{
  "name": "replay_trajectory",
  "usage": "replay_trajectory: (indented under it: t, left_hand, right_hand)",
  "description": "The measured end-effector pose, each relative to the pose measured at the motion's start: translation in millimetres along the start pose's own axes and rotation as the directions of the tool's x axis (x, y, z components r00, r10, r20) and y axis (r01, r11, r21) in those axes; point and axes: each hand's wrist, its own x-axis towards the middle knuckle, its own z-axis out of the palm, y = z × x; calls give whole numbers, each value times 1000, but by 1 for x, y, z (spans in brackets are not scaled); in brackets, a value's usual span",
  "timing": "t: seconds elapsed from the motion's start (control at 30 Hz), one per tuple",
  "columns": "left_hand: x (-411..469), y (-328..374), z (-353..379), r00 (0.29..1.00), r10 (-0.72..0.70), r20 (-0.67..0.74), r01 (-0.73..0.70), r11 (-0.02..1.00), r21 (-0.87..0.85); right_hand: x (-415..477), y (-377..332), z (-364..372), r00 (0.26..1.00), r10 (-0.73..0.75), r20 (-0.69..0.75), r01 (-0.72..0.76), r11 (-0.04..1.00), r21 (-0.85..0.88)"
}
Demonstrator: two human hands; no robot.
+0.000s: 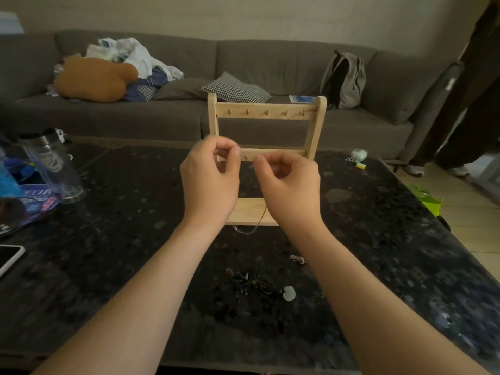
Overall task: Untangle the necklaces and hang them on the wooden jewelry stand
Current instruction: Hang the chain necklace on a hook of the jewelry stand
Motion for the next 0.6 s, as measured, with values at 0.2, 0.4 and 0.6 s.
replay_trajectory:
  t: [0.2, 0.4, 0.6]
  left_hand:
    - [26, -5, 1, 985, 53, -167, -58, 998, -27]
    - [45, -18, 0, 979, 139, -149, -133, 990, 53]
    - [57, -25, 0, 961, 224, -161, -198, 967, 159]
  right_hand:
    - [21, -14, 24, 990, -69, -125, 64, 997, -37]
    - [41, -21, 43, 969, -127, -211, 116, 991, -67]
    - [54, -19, 53, 930, -224, -291, 196, 973, -125]
